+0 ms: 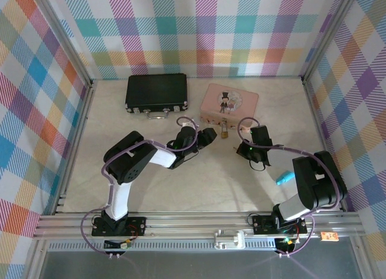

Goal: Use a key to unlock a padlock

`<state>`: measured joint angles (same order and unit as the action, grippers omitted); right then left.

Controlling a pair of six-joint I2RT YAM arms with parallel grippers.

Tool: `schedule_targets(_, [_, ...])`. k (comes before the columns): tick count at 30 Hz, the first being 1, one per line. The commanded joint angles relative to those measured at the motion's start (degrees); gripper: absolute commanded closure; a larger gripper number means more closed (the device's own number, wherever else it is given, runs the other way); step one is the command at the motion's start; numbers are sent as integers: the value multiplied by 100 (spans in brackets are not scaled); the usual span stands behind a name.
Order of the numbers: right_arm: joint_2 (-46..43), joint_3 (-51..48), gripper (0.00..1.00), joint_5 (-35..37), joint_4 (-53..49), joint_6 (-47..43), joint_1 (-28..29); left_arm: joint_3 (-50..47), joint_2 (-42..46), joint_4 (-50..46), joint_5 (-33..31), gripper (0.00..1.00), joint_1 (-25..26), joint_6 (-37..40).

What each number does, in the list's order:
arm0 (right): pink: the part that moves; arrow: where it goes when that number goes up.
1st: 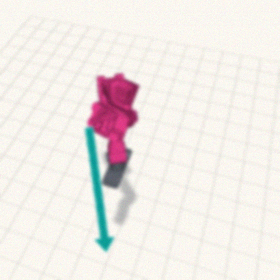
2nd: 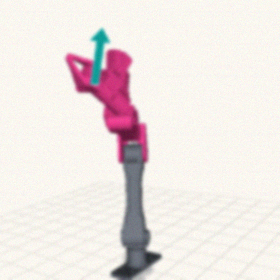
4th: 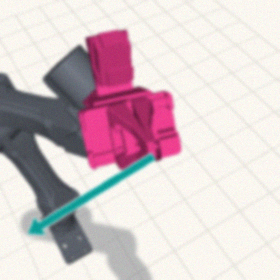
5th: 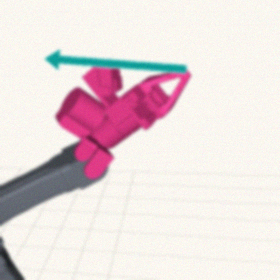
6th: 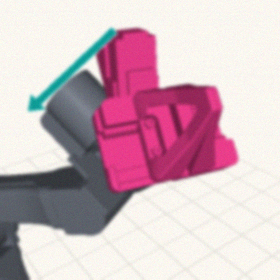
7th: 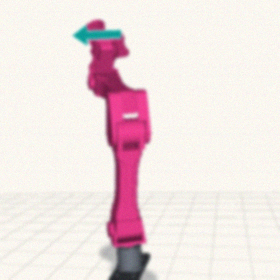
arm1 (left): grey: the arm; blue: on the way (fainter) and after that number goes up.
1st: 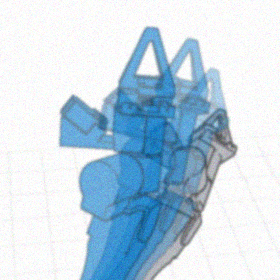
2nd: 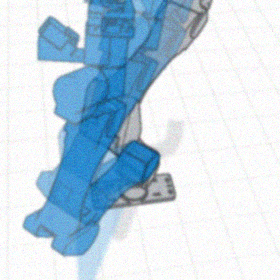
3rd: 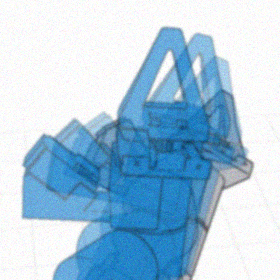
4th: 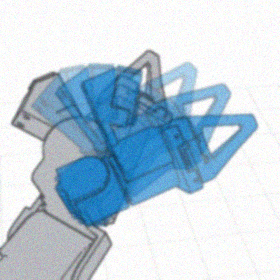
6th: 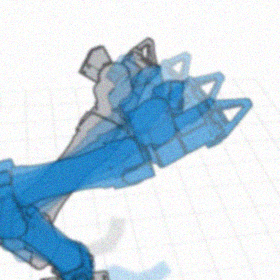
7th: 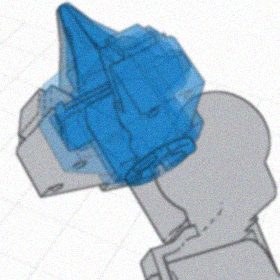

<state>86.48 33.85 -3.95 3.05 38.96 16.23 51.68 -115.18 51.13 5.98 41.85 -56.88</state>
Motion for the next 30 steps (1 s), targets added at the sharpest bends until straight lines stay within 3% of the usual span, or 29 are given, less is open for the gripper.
schedule_targets(1, [-240, -30, 100, 120, -21, -110, 37, 9, 338, 406, 383, 55, -62, -102])
schedule_targets(7, [-1155, 10, 100, -15, -390, -171, 38, 129, 101, 1232, 1011, 53, -48, -658])
schedule_targets(16, [-1893, 135, 100, -419, -515, -21, 38, 351, -122, 1406, 1095, 53, 81, -969])
schedule_targets(24, [-1649, 377, 100, -1449, 182, -971, 38, 501, -276, 918, 763, 53, 131, -3170])
schedule_targets(30, [-1388, 325, 100, -2127, 1072, -1128, 45, 593, 146, -86, 807, 52, 151, -3478])
